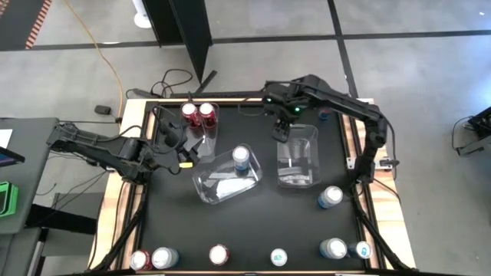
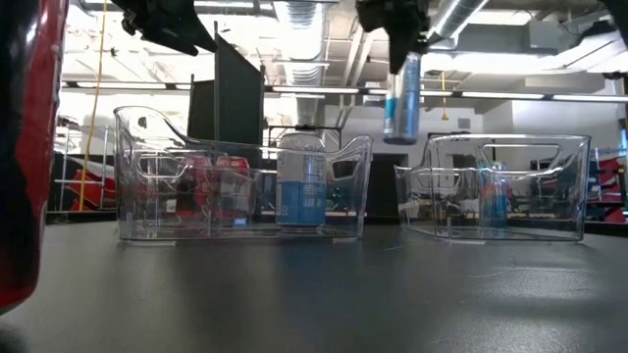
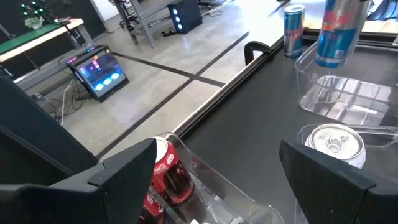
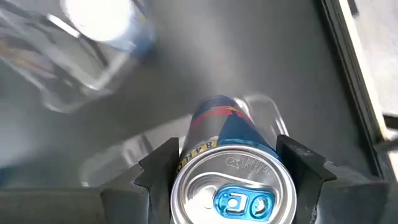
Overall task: Sort soda cans
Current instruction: Put the top left blue soda can into the right transparent bin
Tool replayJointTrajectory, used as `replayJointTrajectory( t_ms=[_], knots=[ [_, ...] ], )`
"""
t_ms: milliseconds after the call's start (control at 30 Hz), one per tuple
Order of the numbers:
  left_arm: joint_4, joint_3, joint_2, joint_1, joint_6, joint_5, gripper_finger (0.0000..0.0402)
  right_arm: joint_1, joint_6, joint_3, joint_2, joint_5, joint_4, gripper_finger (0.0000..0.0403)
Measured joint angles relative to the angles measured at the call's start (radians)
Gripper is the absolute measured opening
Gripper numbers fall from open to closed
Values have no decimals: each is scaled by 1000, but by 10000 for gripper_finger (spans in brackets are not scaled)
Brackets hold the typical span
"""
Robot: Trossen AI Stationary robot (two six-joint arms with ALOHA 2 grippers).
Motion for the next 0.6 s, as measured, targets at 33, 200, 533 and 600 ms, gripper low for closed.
replayJointTrajectory(
  t_ms=[33,200,533,600],
  knots=[
    [0,0,0,0,0,0,335,-3,6,-26,-12,10,4,227],
    [0,0,0,0,-3,0,335,-28,44,-197,-79,40,81,227],
    [2,0,0,0,-8,0,335,-78,46,-499,-157,9,308,226],
    [6,0,0,0,-8,0,335,-84,36,-535,-150,-1,342,226]
  ],
)
